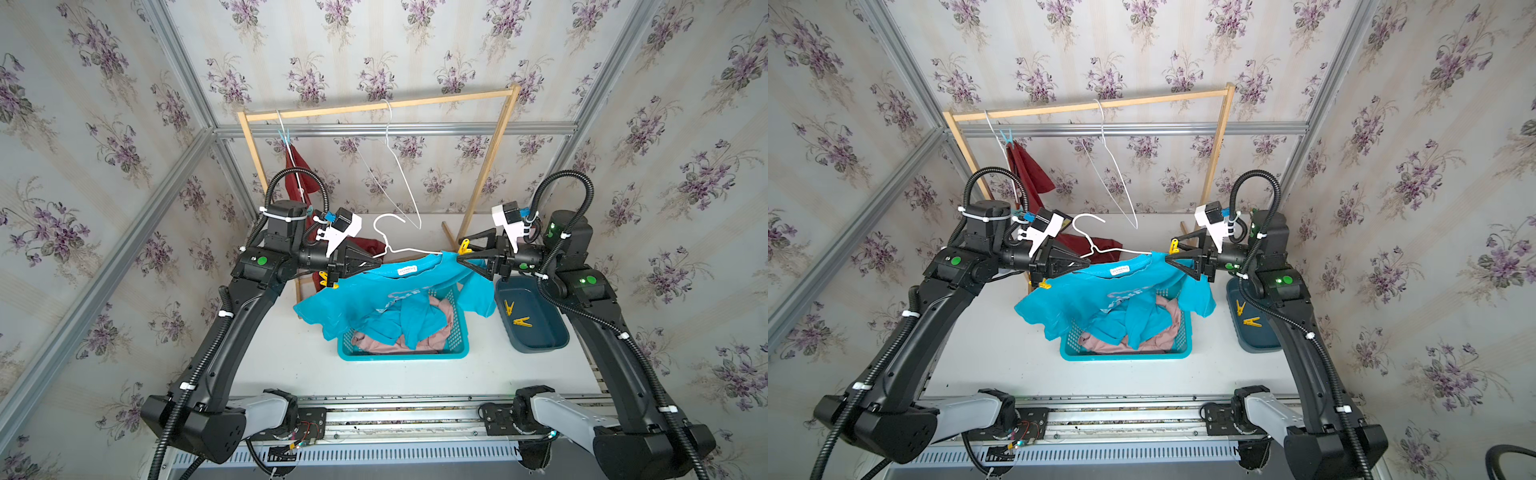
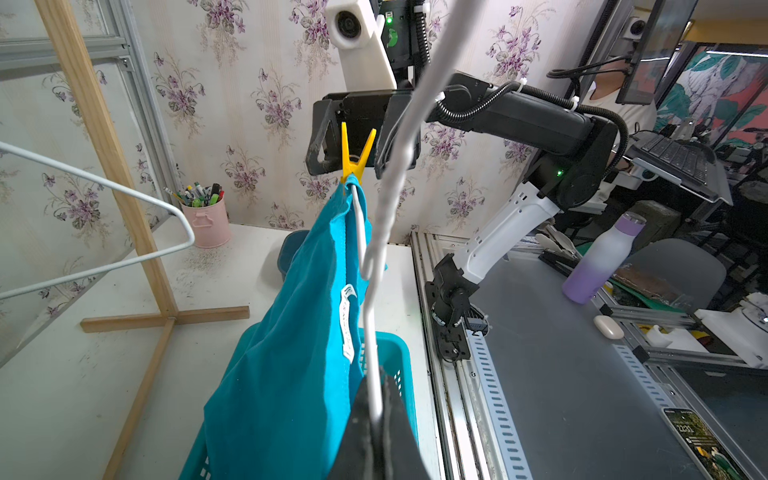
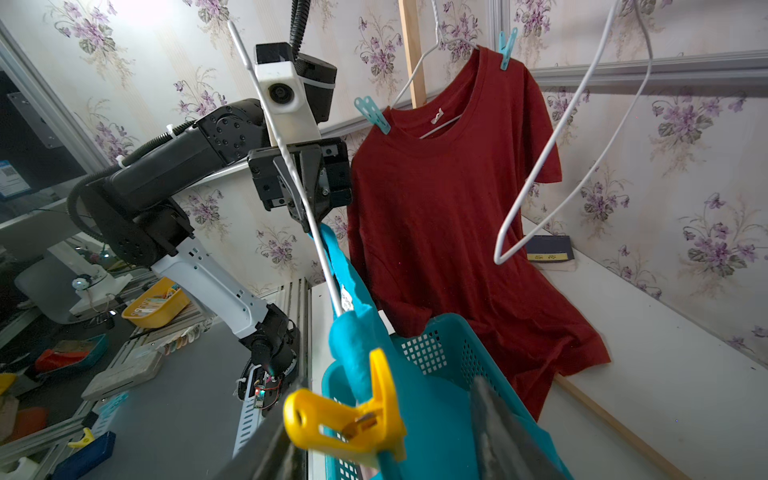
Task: Remove the clothespins securing t-shirts to the hanger
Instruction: Remove the clothespin from the hanger.
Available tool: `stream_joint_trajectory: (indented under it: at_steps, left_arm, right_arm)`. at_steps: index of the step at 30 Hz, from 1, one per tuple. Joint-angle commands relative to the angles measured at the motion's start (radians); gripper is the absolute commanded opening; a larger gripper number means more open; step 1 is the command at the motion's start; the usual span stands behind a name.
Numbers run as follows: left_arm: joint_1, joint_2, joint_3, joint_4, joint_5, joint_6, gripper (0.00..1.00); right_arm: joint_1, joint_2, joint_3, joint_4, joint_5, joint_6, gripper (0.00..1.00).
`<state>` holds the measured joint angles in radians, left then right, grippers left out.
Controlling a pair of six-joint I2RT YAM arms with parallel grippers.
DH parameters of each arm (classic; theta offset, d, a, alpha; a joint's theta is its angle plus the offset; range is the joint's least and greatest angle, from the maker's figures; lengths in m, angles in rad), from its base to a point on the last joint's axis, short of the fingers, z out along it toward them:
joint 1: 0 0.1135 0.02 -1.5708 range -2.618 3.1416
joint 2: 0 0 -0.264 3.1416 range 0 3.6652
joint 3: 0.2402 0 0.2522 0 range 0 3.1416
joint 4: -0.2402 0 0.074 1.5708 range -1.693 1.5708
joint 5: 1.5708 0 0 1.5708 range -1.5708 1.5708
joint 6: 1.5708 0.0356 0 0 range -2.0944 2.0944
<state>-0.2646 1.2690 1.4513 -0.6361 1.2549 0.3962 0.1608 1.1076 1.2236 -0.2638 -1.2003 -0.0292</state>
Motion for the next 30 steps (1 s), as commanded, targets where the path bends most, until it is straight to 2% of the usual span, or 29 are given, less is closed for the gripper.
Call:
stream_joint_trajectory:
  at_steps: [1,19,30]
  left_arm:
    - [-0.001,0.004,0.0,0.02,0.056,-0.009,0.0]
    - [0.003,0.025,0.018,0.017,0.015,-0.01,0.01]
    - [0.003,0.024,0.016,-0.004,-0.015,-0.011,0.0]
  right_arm:
    - [-0.001,0.005,0.006,0.04,-0.055,0.009,0.51]
    - [-0.001,-0.023,-0.038,0.077,-0.067,0.017,0.0]
    - [0.0,-0.119,-0.112,0.246,0.124,0.057,0.0]
